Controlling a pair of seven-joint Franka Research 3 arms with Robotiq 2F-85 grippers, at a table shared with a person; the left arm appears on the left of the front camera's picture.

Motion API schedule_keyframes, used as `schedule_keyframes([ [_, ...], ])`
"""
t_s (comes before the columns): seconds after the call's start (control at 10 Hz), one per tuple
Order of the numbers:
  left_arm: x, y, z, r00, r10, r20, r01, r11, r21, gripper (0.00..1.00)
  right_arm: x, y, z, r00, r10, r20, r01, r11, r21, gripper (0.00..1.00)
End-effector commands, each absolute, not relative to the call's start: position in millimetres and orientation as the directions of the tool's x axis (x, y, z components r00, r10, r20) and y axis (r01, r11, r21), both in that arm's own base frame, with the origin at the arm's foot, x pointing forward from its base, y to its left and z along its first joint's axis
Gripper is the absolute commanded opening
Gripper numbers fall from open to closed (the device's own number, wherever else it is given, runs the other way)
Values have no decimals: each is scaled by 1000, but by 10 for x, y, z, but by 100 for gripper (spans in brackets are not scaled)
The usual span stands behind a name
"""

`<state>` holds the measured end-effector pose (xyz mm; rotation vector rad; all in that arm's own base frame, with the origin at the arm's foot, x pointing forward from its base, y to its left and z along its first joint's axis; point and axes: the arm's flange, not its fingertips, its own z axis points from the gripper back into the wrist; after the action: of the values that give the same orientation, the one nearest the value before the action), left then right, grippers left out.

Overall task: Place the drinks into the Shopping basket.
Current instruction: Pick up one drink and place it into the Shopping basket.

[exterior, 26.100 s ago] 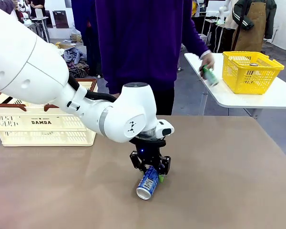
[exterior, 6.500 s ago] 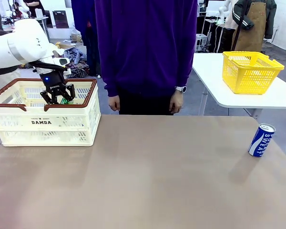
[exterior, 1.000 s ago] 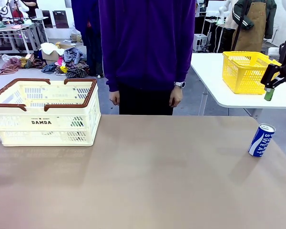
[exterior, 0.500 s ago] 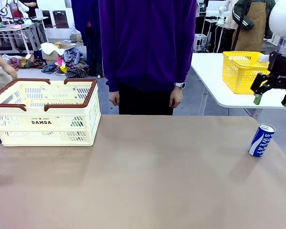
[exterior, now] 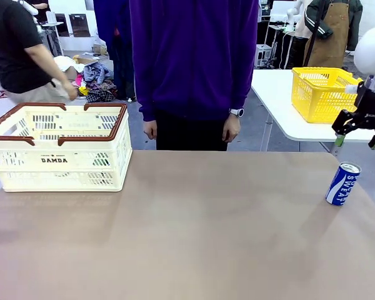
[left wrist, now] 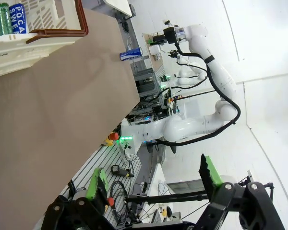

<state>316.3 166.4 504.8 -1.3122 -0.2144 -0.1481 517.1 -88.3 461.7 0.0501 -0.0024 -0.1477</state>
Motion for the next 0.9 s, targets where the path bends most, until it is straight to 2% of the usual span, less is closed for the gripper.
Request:
schedule_keyframes([
  [0.0, 3137, 1651, 5065, 972, 12, 234, 224, 246, -943, 100, 5133, -848, 4746, 991, -135, 19, 134, 990, 53, 100],
  [0.3, 3137, 1651, 5065, 972, 12, 234, 224, 246, -943, 100, 5176, -874, 4627, 989, -145, 0, 145, 988, 50, 100],
  [0.5, 3137, 1651, 5065, 972, 12, 234, 224, 246, -943, 100, 5121, -800, 4519, 998, 40, -51, -36, 997, 65, 100],
  [0.8, 3137, 1651, 5065, 972, 12, 234, 224, 246, -943, 100, 5034, -795, 4206, 989, 116, -91, -116, 993, 5, 100],
])
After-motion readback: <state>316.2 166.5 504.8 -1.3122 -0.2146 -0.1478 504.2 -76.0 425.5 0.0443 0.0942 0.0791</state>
